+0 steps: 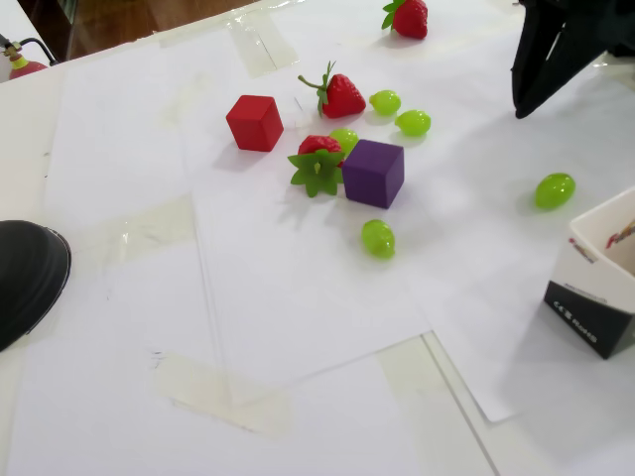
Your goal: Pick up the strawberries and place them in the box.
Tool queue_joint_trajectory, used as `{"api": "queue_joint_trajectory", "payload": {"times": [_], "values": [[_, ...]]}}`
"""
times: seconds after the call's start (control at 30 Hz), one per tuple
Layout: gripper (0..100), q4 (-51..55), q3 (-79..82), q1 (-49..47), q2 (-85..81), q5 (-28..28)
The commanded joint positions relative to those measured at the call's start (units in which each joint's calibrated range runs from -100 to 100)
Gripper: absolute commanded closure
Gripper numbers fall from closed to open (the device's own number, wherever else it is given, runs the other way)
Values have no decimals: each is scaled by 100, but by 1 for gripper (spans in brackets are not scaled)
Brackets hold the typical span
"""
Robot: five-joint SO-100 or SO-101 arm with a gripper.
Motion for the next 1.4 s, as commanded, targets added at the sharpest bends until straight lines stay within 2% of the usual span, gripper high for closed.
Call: {"api": "queue_joint_trajectory", "payload": {"times": [0.0, 0.17, 0.27, 0.47, 0.6, 0.83, 1.23, 1.37], "values": [[100, 781, -2211, 350, 1260, 112], [100, 2064, -4647, 1048, 2687, 405], [100, 2170, -5766, 1593, 3452, 757], [100, 822, -6647, 2240, 4992, 1773], [100, 969, -7202, 2622, 5826, 1744], [100, 1459, -7420, 3335, 6445, 1324], [100, 593, -6847, 3968, 6728, 1548], [99, 234, -6638, 3953, 7047, 1201]]}}
